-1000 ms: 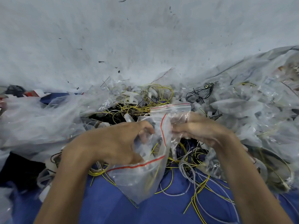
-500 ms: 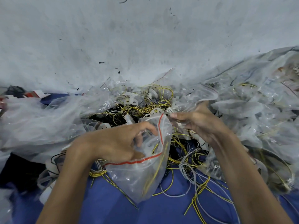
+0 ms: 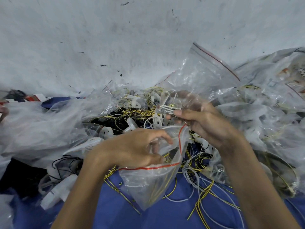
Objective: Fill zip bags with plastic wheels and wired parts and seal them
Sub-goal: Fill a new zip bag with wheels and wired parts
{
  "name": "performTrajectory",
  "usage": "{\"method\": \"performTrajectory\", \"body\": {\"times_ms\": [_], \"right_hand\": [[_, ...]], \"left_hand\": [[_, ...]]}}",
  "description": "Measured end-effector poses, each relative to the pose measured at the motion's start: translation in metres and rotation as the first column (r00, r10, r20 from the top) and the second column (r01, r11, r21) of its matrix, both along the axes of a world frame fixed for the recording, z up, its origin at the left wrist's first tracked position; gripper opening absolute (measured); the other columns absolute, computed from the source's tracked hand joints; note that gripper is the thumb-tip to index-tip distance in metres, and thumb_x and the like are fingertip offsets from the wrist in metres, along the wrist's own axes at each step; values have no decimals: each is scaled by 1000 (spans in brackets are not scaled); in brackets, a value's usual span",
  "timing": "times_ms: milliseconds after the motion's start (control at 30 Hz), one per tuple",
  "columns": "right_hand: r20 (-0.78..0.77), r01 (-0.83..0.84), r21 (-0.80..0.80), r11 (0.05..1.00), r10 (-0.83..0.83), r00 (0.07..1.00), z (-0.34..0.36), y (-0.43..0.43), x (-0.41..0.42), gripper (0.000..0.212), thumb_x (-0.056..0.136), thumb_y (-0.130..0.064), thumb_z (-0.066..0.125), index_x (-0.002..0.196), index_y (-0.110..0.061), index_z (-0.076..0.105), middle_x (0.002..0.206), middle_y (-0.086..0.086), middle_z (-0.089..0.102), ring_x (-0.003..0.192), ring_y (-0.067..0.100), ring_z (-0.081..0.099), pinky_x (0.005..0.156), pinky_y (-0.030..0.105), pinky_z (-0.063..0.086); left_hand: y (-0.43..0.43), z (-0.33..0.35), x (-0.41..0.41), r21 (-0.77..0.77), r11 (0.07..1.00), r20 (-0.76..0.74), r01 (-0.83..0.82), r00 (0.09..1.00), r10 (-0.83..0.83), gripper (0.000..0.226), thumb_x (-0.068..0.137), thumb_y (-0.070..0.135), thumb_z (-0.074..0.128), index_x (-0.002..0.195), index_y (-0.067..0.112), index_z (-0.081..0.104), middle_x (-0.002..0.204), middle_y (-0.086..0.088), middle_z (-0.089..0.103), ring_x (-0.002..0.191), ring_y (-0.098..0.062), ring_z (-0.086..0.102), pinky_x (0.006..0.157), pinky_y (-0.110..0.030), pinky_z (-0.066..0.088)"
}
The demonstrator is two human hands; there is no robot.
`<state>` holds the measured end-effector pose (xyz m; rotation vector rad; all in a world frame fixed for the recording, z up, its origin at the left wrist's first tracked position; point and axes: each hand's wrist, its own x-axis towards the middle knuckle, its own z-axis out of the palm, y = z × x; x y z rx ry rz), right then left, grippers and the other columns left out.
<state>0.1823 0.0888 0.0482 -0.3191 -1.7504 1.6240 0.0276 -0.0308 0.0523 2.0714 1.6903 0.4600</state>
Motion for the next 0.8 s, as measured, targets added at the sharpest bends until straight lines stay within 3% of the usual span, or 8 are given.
{"method": "performTrajectory", "body": {"times_ms": [100,233,367,400,467,533,700,800], "right_hand": [[51,-42,40,998,39,998,5,-7,1,31,67,-10,68,91,-29,72,89,6,73,89,21,68,85,31,53],[104,5,83,997,-13,995,12,-11,4,47,65,-12,70,111,-20,62,101,7,70,100,26,66,89,34,50],[101,23,93,995,-33,994,21,-17,3,37,64,-9,74,96,-26,70,100,12,70,100,37,64,95,48,45],[95,27,77,997,-34,995,22,-18,3,37,64,-9,76,98,-23,69,97,13,71,97,35,65,93,46,47],[68,8,54,999,-12,998,25,-19,5,35,64,-13,72,98,-15,67,87,4,72,85,18,68,77,27,53],[50,-2,47,999,0,999,29,-23,8,20,63,-17,70,83,-17,73,79,-1,71,76,10,68,65,18,52],[50,20,83,996,-25,998,39,-36,8,23,59,-33,69,72,-14,75,71,5,72,62,14,69,52,14,49],[80,-24,88,996,17,997,39,-42,4,21,61,-26,70,73,-9,74,69,7,71,60,15,68,53,15,52]], "left_hand": [[0,0,-1,33,999,32,-15,999,14,31,86,22,67,96,46,50,77,13,56,52,7,49,53,-5,35],[1,1,1,88,996,41,-20,999,16,27,85,16,66,91,39,54,66,13,55,49,3,46,54,-7,34],[2,3,2,105,994,69,-26,997,19,24,86,16,65,92,37,56,64,14,53,50,4,45,56,-7,34],[2,2,3,102,994,67,-26,998,19,22,87,16,65,94,35,57,64,13,53,50,5,45,56,-7,34],[2,2,3,93,995,64,-23,998,17,19,88,15,64,98,31,59,63,13,51,51,4,45,56,-7,33],[2,1,4,92,996,70,-19,997,13,18,88,14,62,103,24,62,64,12,50,50,4,45,56,-6,33],[4,-3,9,85,996,74,-15,997,9,16,89,16,61,104,24,62,70,11,53,49,5,46,54,-6,33],[6,-5,11,90,996,67,-6,998,0,15,90,19,60,101,29,61,75,10,53,56,5,48,59,-8,37]]}}
